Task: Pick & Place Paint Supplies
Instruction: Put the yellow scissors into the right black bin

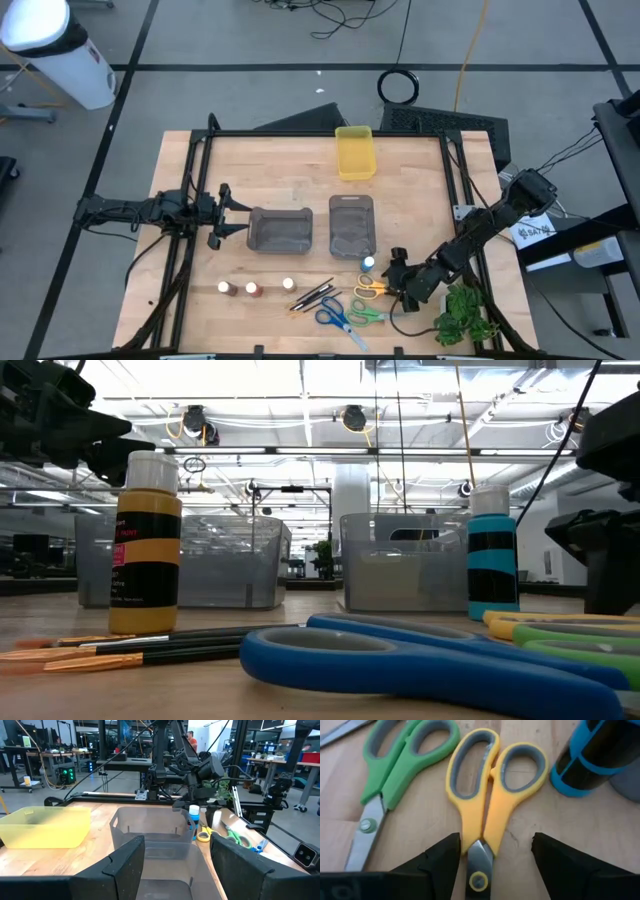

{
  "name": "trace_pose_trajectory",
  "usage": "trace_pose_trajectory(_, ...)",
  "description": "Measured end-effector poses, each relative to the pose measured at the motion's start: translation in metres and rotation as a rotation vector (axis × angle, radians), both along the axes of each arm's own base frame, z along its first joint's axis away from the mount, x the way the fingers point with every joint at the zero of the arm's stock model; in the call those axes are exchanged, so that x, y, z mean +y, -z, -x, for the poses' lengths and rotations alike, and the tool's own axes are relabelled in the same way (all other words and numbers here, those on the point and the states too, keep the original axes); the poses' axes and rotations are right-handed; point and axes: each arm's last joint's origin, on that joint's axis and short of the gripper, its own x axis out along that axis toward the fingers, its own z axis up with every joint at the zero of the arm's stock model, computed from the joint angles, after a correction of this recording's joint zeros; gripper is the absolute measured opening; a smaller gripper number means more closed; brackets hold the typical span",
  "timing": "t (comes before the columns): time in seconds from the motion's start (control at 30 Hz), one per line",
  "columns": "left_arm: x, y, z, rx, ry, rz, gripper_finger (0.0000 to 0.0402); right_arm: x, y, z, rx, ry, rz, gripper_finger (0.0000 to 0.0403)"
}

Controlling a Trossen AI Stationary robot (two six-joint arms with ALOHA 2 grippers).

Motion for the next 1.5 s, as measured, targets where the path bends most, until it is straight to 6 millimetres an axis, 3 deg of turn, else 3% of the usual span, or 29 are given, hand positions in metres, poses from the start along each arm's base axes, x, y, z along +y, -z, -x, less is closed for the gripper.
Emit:
trace_pose_trajectory(0.43,0.0,0.0,0.0,0.0,0.0,0.0,0.0237,0.0,0.03,0.003,0.1,0.005,0.092,0.0196)
trace_pose_trajectory(0.73,0.0,0.0,0.0,0.001,0.0,0.0,0.0237,0.0,0.032,0.004,0.12,-0.001,0.098,0.0114)
trace_pose_trajectory(1.03,0.0,0.0,0.0,0.0,0.0,0.0,0.0237,0.0,0.032,0.004,0.117,-0.002,0.108,0.0111)
trace_pose_trajectory(1.5,0.0,0.0,0.0,0.0,0.0,0.0,0.0237,0.001,-0.008,0.004,-0.031,-0.038,0.023,0.0108)
